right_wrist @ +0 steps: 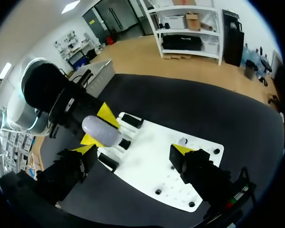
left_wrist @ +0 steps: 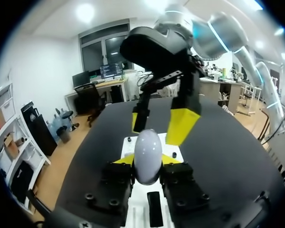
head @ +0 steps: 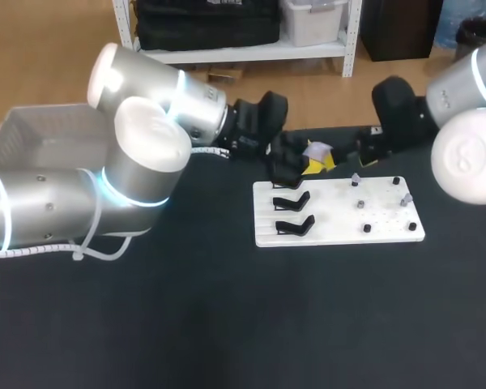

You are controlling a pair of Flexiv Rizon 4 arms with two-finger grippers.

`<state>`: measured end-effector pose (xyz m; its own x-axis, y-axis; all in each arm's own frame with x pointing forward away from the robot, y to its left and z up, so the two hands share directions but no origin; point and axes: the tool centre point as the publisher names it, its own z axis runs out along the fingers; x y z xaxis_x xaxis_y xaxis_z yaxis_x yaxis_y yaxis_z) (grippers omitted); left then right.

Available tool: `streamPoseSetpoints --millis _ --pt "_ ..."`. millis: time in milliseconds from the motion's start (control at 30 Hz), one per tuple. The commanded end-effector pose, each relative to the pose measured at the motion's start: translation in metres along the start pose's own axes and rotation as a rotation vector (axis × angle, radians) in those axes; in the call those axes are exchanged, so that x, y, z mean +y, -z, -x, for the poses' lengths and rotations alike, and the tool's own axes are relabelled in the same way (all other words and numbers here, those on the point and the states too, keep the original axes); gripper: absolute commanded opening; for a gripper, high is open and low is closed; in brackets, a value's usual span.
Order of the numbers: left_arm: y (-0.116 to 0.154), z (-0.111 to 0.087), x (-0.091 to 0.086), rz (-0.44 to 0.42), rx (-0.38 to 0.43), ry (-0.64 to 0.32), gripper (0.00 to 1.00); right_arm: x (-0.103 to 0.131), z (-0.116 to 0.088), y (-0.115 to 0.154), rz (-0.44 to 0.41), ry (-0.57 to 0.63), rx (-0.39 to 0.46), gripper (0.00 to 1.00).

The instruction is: Pick up each earbud case from the left stands, insert the matching earbuds, close the lid, and place the case in the box.

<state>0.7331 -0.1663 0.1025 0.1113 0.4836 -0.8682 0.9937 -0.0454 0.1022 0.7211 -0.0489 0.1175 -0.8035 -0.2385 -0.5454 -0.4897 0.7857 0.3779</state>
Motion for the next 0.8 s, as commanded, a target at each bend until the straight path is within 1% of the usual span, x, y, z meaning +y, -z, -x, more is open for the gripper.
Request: streamPoseSetpoints --millis 33,267,367,400,500,600,733,800 --pt "0.000 -0.002 -0.003 0.001 -0.007 -0.002 0.00 -0.003 0.004 0.000 -0.003 -0.005 -0.005 1.00" --pt "-0.002 -0.002 -0.004 -0.008 -0.012 -0.002 0.00 -0.009 0.008 0.008 -0.023 -0.012 -0.026 1.00" --pt "0.000 -0.002 -0.004 0.002 -0.042 0.002 0.00 -0.014 0.007 0.017 -0.050 -0.015 -0.042 1.00" --pt "0.002 -0.001 -0.004 0.008 -0.059 0.003 0.00 -0.015 0.006 0.021 -0.074 -0.008 -0.041 1.00" --pt "0.007 0.006 -0.004 0.030 -0.080 -0.015 0.00 -0.020 0.001 0.035 -0.180 0.027 -0.016 1.00" --pt "0.012 0.016 -0.004 0.033 -0.137 -0.020 0.00 -0.026 -0.006 0.048 -0.295 0.060 0.015 1.00" --pt "0.019 0.029 -0.004 0.055 -0.235 -0.023 0.00 -0.027 -0.014 0.064 -0.393 0.066 0.046 1.00" --pt "0.021 0.034 -0.004 0.063 -0.291 -0.008 0.00 -0.029 -0.019 0.070 -0.437 0.059 0.058 1.00"
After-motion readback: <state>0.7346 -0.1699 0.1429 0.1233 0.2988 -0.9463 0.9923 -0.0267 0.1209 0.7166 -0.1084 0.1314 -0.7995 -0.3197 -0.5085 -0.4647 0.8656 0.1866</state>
